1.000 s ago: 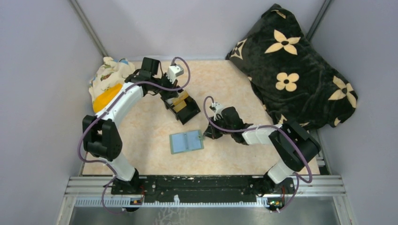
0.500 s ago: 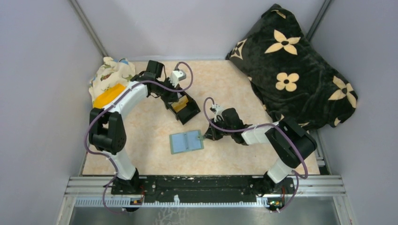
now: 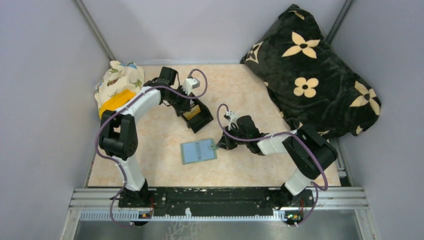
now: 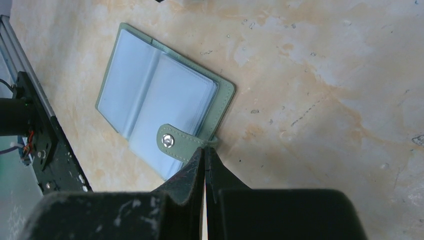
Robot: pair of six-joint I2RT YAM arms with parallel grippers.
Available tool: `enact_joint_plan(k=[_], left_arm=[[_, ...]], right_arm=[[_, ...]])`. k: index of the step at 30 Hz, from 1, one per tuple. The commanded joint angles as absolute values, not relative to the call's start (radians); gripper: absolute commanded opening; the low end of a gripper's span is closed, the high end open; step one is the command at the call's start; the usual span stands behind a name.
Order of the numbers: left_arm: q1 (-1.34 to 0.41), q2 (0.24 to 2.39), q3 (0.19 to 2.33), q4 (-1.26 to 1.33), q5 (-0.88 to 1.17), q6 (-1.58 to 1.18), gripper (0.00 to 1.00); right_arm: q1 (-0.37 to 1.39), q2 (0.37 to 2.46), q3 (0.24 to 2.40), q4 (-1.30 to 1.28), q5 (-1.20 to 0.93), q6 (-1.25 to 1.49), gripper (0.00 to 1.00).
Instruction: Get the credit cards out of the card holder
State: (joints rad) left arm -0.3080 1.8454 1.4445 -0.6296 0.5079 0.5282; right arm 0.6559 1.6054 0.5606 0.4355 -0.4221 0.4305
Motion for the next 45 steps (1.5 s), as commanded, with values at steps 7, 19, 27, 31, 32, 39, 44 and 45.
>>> enact_joint_plan(k=[7,19,27,31,32,39,44,45], left_arm=[[-0.339,1.871,1.418,-0.548,0.415,0.514,0.0],[-0.369,1.919,1.42,-0.538,0.382,0.505,0.0],[-0.375,1.934,1.404,-0.527,0.349,0.5,0.0],[-0.376,1.933,1.404,-0.527,0.321,0.506,0.0],[-0.376,1.931,1.404,-0.526,0.315,0.509,0.0],[-0.376,1.917,1.395,-0.521,0.291,0.514,0.0],[-0.376,1.918,1.4,-0.526,0.284,0.517,0.0],[-0.376,1.917,1.4,-0.528,0.281,0.518,0.0]], right_arm=[[0.645,1.607,0.547,0.497,-0.445,0.432,0.0],[0.641,1.616,0.543,0.504,-0.443,0.436,0.0],[0.637,1.623,0.541,0.511,-0.448,0.439,0.0],[0.637,1.627,0.541,0.513,-0.45,0.44,0.0],[0.637,1.627,0.541,0.514,-0.451,0.44,0.0],[0.637,1.636,0.541,0.521,-0.46,0.443,0.0],[0.637,1.639,0.543,0.522,-0.459,0.443,0.0],[0.637,1.639,0.542,0.523,-0.46,0.444,0.0]])
